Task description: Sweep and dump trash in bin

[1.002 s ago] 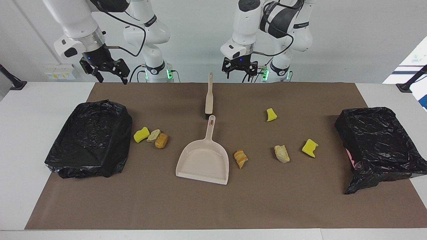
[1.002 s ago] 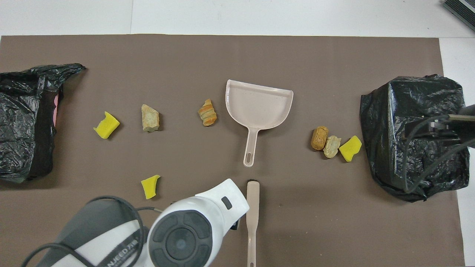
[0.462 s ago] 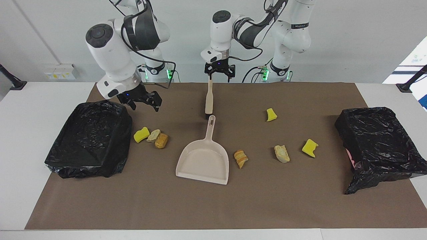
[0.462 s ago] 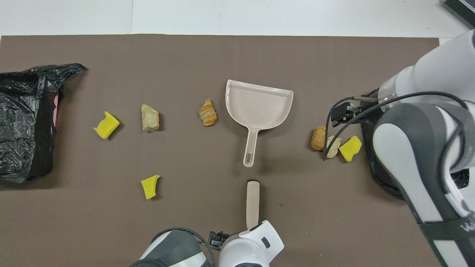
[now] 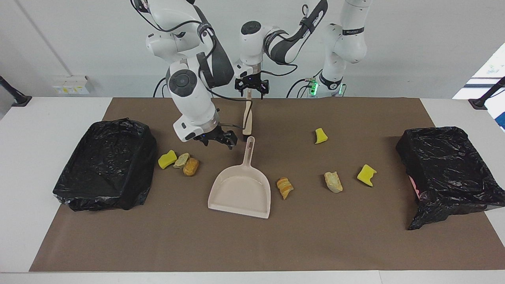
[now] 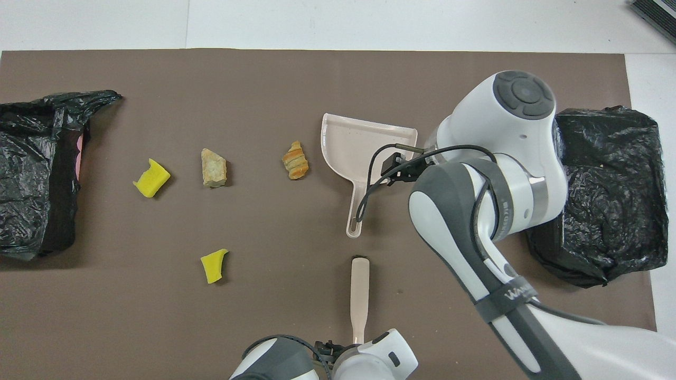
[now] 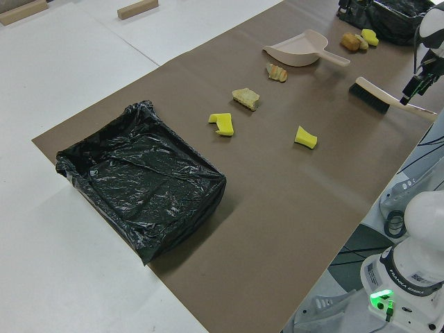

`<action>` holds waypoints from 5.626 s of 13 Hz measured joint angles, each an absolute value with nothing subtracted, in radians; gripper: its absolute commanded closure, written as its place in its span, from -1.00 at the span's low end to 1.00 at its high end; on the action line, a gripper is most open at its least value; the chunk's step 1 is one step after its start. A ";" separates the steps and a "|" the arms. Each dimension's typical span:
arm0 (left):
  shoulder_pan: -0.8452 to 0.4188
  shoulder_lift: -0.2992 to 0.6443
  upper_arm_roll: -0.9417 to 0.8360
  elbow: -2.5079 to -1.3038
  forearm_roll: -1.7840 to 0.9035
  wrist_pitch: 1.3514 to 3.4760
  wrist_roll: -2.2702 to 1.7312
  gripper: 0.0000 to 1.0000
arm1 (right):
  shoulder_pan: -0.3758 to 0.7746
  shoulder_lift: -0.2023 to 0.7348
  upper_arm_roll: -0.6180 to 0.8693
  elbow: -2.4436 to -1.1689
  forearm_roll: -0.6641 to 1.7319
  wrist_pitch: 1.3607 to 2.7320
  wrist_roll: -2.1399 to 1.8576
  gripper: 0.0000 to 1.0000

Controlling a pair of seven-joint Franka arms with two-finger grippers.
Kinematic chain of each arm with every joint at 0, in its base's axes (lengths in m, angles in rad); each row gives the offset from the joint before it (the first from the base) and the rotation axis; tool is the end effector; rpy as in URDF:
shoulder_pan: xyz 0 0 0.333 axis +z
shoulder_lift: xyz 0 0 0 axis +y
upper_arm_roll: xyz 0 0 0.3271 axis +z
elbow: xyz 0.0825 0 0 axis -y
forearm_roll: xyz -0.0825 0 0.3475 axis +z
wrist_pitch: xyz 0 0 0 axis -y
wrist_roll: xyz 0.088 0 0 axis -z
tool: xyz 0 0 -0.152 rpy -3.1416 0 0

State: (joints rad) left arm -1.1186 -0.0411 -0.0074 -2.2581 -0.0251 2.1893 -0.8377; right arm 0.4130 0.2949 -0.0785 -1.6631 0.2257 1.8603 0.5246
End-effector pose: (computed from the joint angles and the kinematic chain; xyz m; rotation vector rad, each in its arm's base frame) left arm 0.2048 -0.4340 0.3655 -3.1000 0.4265 0.0500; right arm 0.5573 0.2263 0.4100 -2.9726 0.3931 0.2502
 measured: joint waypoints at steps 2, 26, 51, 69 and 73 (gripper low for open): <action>-1.128 -0.013 -0.008 -2.260 -0.025 2.193 -0.838 -1.00 | 0.422 0.321 -0.078 -1.663 0.270 1.862 0.529 -1.00; -0.899 -0.142 0.041 -2.221 -0.007 1.794 -0.740 1.00 | 0.546 0.390 -0.068 -1.727 0.308 1.969 0.493 1.00; -0.374 0.119 0.003 -2.108 0.136 2.069 -0.411 1.00 | 0.457 0.321 -0.069 -1.804 -0.050 1.898 -0.837 1.00; -0.700 0.070 -0.003 -1.985 -0.122 1.882 -0.541 1.00 | 0.491 0.324 -0.067 -1.792 -0.060 1.906 -0.795 1.00; -0.700 0.048 -0.002 -1.985 -0.057 1.753 -0.738 1.00 | 0.491 0.325 -0.067 -1.793 -0.059 1.906 -0.795 1.00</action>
State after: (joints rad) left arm -0.7000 0.0482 -0.0017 -1.9850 -0.0565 1.7535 -0.7380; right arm 0.4910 0.3253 -0.0674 -1.7931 -0.0594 1.9055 -0.7951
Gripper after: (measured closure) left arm 0.744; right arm 0.670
